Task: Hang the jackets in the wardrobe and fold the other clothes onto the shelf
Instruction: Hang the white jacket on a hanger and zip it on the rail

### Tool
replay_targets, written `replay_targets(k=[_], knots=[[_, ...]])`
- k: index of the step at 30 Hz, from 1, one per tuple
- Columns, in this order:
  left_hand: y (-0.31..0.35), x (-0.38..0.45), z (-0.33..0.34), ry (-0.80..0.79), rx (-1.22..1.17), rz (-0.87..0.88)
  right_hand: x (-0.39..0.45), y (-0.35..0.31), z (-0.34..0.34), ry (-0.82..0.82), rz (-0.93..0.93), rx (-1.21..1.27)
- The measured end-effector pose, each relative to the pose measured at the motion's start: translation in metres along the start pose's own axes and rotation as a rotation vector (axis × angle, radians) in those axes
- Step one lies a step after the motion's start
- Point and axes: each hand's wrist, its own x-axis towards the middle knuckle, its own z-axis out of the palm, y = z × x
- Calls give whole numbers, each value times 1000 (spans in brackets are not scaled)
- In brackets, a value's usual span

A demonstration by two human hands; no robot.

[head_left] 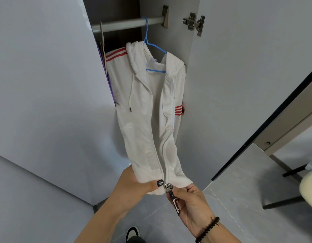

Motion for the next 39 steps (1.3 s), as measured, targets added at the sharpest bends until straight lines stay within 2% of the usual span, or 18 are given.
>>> replay_targets(k=[6,10,12,14,19,39], knots=[[-7,3,-4,-58,192,-46,7,8,-12,138,282,-173],[-14,3,-3,-54,292,-78,11,-1,-14,96,570,-458],[-17,4,-5,-69,345,-65,12,-4,-15,76,627,-597],[-17,4,-9,-87,364,-80,15,-5,-16,71,615,-609],[-15,6,-17,-116,202,-173,27,-8,-4,46,580,-513],[-22,17,-28,-150,140,-258,68,-10,32,75,690,-501]])
